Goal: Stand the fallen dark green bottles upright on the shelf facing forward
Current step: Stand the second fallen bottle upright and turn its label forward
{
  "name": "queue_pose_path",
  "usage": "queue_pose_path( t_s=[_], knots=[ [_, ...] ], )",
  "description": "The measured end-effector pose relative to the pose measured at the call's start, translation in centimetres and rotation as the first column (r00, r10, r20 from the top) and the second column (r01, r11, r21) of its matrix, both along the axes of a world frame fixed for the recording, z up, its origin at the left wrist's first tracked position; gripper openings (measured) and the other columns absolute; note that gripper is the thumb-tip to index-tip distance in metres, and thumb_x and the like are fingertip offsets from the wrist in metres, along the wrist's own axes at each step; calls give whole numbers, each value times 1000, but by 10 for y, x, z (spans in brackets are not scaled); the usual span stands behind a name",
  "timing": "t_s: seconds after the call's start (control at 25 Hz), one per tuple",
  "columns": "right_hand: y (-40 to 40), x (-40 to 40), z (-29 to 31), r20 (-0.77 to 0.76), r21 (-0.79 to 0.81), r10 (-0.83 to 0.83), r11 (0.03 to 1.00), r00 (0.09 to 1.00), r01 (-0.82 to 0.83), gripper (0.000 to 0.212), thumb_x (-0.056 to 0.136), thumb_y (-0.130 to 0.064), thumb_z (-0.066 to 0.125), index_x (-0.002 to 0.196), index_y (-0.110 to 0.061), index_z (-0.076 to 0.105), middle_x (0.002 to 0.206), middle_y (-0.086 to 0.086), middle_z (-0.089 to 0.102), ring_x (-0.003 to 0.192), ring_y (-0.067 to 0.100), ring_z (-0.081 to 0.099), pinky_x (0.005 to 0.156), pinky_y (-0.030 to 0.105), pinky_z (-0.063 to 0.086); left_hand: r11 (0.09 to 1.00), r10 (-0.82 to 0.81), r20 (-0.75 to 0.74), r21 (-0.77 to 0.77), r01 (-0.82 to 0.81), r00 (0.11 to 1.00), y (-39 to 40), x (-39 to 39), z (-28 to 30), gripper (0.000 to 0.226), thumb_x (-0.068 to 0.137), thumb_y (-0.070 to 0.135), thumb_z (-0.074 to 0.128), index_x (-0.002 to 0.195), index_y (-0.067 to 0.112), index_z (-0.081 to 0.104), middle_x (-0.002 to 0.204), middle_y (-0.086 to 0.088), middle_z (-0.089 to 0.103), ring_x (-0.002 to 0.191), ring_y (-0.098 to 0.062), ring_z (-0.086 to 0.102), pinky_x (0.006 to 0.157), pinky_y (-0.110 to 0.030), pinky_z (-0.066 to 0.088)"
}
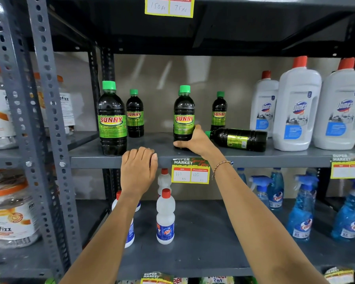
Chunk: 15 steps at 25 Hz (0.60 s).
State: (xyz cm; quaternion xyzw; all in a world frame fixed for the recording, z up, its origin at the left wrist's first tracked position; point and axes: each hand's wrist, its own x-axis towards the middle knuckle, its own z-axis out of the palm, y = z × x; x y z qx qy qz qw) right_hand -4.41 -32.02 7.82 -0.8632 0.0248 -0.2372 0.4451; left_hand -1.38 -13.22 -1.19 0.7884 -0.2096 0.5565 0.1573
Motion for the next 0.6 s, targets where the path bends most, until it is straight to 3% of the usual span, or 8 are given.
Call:
queue_pose_path(
  t_s=[0.28,0.48,0.6],
  knots=[
    [0,-4,2,3,31,36,999,999,-36,73,64,-25,87,118,-13,38,122,7,55,114,23,55,93,32,45,1000,-8,-8,-14,8,1000,-1,-2,1,37,96,32,32,90,11,61,85,-7,64,76,-25,58,78,-38,46],
    [-11,-17,2,-18,207,140,969,990,-134,83,81,-11,73,145,-7,20,131,5,52,121,19,49,97,30,39,996,6,-70,-88,-12,998,-9,-8,9,33,95,29,33,79,12,57,75,-3,60,70,-21,52,73,-37,40],
    [-17,-21,0,32,299,125,946,992,-129,70,89,-10,63,146,-5,23,138,12,51,112,16,50,92,29,39,993,56,-165,-96,-72,985,-17,-13,34,26,92,22,44,75,8,59,70,-7,61,69,-25,54,65,-33,33]
  ],
)
